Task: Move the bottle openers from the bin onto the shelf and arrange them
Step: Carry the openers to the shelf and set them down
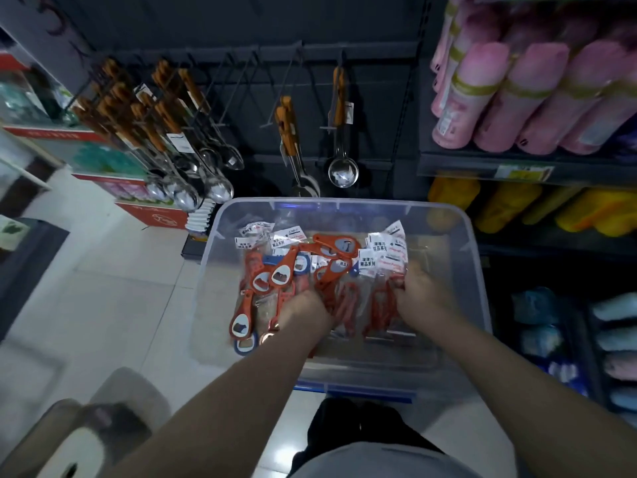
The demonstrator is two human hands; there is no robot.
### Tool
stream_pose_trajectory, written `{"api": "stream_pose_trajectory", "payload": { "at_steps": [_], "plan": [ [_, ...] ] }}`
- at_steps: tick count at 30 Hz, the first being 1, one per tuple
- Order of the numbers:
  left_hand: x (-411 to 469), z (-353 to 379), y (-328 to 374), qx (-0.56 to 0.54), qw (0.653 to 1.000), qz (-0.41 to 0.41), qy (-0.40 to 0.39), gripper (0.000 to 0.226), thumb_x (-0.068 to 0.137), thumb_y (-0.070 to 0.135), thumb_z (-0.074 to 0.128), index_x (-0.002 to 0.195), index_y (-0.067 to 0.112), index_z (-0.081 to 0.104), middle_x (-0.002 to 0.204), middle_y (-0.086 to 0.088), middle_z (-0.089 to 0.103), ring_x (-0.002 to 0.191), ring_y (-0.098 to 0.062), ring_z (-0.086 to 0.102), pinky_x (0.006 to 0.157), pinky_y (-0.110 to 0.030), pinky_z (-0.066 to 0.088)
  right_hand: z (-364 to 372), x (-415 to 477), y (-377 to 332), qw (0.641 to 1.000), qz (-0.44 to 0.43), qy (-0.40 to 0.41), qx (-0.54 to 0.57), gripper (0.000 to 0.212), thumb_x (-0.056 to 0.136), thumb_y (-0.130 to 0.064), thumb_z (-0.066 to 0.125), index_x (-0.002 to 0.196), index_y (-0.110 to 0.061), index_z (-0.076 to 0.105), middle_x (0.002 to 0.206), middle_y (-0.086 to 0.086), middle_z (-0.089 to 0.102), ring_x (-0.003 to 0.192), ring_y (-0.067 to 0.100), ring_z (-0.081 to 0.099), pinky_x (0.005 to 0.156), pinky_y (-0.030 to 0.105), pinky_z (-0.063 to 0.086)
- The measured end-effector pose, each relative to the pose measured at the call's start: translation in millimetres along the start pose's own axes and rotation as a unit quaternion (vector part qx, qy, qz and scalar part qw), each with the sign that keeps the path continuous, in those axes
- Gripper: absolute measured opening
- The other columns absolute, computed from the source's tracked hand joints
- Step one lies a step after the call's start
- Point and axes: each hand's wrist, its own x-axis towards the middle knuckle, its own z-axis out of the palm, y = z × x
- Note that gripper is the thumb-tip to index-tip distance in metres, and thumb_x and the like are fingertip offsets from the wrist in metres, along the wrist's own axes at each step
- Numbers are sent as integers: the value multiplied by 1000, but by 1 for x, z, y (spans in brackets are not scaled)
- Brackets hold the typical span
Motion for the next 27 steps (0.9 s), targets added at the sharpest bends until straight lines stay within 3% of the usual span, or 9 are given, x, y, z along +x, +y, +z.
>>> {"api": "stream_pose_trajectory", "payload": {
  "at_steps": [3,5,7,11,15,18,21,24,27],
  "plan": [
    [-2,-3,6,-132,990,-27,-47,39,77,44,73,101,13,66,100,-9,69,88,-23,65,74,-26,50,-6,-3,0,999,-40,3,-20,21,92,-13,48,111,-13,39,108,14,64,98,34,63,71,33,44],
    [-7,-8,9,-237,968,-55,-60,15,77,22,75,80,12,65,79,-7,68,66,-15,62,58,-21,48,-9,-3,-2,998,-55,6,-21,27,92,-11,48,118,-10,38,111,15,62,100,34,62,74,35,45],
    [-11,-18,9,-316,945,-71,-49,12,77,10,73,76,11,61,69,-6,64,54,-14,57,47,-20,44,-12,-2,-1,998,-64,14,-13,33,92,-9,48,123,-8,38,114,15,60,101,35,61,76,35,46],
    [-19,-40,2,-315,945,-65,56,15,79,17,66,91,9,67,83,-11,71,66,-24,65,61,-30,53,-14,-1,-3,996,-86,13,1,35,89,-12,50,123,-9,40,118,15,60,102,34,61,76,36,47],
    [-39,-55,2,-289,938,-44,184,33,79,27,72,102,12,56,91,-7,66,86,-25,62,82,-33,50,-17,-13,-15,994,-108,24,0,25,92,-11,48,114,-8,36,113,18,61,101,36,61,70,33,40],
    [-50,-54,9,-346,923,22,170,35,79,18,67,111,12,54,93,-5,71,82,-27,69,76,-42,57,-24,-27,-22,992,-110,55,10,30,95,-13,48,121,-7,35,104,12,59,99,34,60,66,31,37],
    [-60,-54,18,-393,900,95,161,26,75,15,63,100,20,58,83,0,72,67,-23,70,65,-41,59,-33,-43,-18,986,-90,121,73,34,94,-16,49,123,-10,34,114,12,60,100,34,59,69,33,42],
    [-70,-60,37,-425,878,145,168,27,75,15,60,102,19,62,90,-1,71,79,-25,68,71,-39,58,-45,-62,-1,956,-58,221,186,45,92,-18,52,133,-10,34,124,15,55,109,34,56,85,33,44],
    [-74,-55,67,-471,843,219,143,34,64,24,60,98,20,64,89,-5,72,83,-33,69,77,-51,57,-61,-91,21,919,10,289,269,39,94,-18,50,126,-2,34,121,24,56,109,39,57,90,44,46]
  ]
}}
